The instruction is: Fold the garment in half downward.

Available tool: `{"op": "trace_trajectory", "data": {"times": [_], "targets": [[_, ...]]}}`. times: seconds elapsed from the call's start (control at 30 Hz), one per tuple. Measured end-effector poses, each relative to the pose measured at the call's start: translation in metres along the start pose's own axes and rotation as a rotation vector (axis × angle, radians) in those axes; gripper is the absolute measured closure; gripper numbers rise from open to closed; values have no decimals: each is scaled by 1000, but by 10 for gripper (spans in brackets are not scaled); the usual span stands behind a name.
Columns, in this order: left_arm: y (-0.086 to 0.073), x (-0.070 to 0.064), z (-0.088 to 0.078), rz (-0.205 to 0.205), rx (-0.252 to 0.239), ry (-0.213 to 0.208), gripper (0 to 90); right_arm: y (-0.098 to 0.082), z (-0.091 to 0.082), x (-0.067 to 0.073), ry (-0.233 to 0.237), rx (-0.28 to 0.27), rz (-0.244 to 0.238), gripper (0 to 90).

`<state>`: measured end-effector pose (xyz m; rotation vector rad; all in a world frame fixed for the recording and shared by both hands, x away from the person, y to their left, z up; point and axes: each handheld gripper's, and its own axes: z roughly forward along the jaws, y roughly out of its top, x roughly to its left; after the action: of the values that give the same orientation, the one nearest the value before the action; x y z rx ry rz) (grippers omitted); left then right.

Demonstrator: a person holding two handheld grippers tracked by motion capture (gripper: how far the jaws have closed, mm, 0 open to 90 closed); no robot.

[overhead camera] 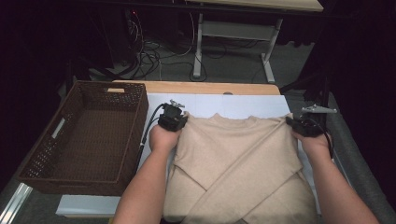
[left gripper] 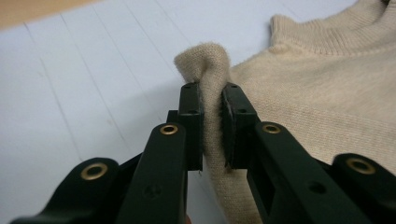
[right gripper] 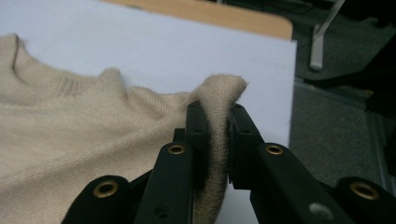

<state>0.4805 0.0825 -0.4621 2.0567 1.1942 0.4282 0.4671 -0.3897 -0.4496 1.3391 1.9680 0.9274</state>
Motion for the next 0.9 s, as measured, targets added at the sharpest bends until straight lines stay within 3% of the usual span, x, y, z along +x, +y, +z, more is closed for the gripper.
{"op": "trace_trajectory", "data": {"times": [0.17, 0.23, 0.33, 0.43, 0.5, 0.6, 0.9], "targets": [[31, 3, -20, 10, -87, 39, 772, 34, -15, -3, -38, -90, -25, 821], [43, 3, -28, 18, -129, 55, 772, 48, -22, -4, -76, -136, -37, 820], [49, 3, -31, 29, -129, 48, 771, 61, -28, -8, -85, -158, -34, 819], [45, 1, -26, 36, -105, 40, 770, 56, -25, -9, -74, -149, -26, 819], [38, 1, -20, 53, -85, 27, 769, 43, -18, -8, -62, -131, -25, 819], [26, 2, -14, 42, -68, 9, 767, 23, -10, -7, -43, -108, -16, 818], [4, -4, -18, 41, -86, -28, 765, -5, -13, -2, -11, -119, 1, 817]]}}
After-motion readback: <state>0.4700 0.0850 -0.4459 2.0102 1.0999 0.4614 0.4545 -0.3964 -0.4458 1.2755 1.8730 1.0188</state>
